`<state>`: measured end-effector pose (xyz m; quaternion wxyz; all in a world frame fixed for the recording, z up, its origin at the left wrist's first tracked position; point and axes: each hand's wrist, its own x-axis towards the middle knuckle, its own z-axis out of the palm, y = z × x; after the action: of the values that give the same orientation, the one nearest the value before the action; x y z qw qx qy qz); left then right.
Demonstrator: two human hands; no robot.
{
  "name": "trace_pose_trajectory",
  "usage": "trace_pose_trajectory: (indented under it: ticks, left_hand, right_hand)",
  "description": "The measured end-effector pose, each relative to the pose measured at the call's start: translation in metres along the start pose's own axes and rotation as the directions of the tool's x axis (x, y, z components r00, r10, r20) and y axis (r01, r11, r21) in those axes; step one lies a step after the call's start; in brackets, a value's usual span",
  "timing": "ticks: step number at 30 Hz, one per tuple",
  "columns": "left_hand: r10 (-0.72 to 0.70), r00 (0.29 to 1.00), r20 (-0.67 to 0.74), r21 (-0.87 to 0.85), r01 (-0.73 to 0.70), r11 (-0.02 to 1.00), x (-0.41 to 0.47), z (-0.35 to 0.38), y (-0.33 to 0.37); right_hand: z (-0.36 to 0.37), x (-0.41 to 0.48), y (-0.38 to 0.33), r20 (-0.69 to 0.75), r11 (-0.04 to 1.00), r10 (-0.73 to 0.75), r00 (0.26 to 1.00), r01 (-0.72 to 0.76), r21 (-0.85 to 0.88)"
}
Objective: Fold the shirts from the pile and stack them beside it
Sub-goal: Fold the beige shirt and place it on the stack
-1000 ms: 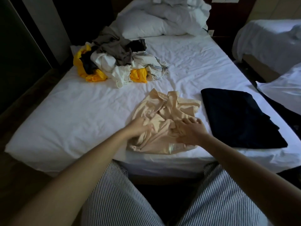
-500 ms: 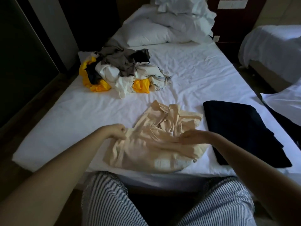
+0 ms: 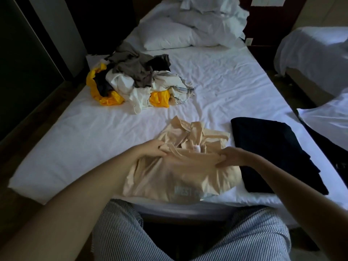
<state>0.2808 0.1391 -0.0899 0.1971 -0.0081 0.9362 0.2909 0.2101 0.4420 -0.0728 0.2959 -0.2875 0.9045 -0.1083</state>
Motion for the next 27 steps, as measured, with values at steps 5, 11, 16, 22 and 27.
trace_pose_trajectory:
  ticks: [5,11,16,22,27]
  left_hand:
    - [0.038,0.972,-0.232,-0.337,-0.117,0.934,-0.02,-0.079,0.035]
    - [0.125,0.814,-0.568,-0.061,-0.194,0.979,-0.034,-0.186,0.052]
    - [-0.117,0.992,-0.053,0.261,0.127,0.957,-0.053,-0.212,0.047]
    - [-0.129,0.991,-0.017,-0.489,0.104,0.866,-0.052,-0.229,0.038]
    - [-0.226,0.973,-0.055,-0.584,0.152,0.797,-0.034,-0.225,0.045]
  right_hand:
    - [-0.078,0.003,-0.01,-0.407,0.99,0.05,0.912,0.009,0.141]
    - [-0.165,-0.022,-0.028,-0.606,0.672,0.03,0.795,0.433,0.601]
    - [-0.176,-0.034,-0.023,-0.269,0.894,-0.011,0.963,0.13,0.429]
    - [-0.183,-0.029,-0.008,-0.148,0.919,-0.081,0.986,0.131,0.372]
    - [-0.195,-0.013,-0.006,-0.297,0.764,0.012,0.955,0.183,0.619]
